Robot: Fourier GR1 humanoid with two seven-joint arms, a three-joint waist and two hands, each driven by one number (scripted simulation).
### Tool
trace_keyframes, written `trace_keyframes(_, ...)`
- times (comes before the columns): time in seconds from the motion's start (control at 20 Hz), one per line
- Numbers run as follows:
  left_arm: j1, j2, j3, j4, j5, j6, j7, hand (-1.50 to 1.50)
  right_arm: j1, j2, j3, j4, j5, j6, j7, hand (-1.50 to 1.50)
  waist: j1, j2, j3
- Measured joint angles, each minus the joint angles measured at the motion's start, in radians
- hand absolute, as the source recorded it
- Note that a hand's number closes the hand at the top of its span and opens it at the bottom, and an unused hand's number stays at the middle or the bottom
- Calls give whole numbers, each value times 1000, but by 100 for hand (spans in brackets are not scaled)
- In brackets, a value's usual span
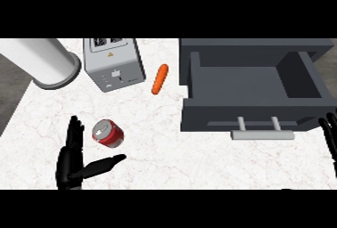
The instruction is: Pick up the can, place it into the drawer and close the drawer
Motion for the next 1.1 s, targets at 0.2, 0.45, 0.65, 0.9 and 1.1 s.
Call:
trace_keyframes(0.2, -1, -1, 22, 57, 28, -15, -47, -150, 22, 14, 13, -20, 7, -1, -4, -150, -1, 0, 0)
trace_keyframes(0.45, -41, 1, 55, 143, 51, -30, -82, -150, 11, 19, 13, -2, 22, -2, -15, -150, -1, 0, 0)
trace_keyframes(0.65, -80, 4, 75, 206, 61, -33, -109, -150, 7, 13, 13, -4, 14, -1, -10, -150, -1, 0, 0)
trace_keyframes(0.9, -120, -2, 78, 256, 62, -23, -130, -150, 15, 20, 22, -59, 11, -11, 36, -150, -2, 0, 0)
trace_keyframes(1.1, -186, 13, 109, 346, 78, -32, -150, -150, 12, 14, 8, -68, 0, 1, 44, -150, -2, 0, 0)
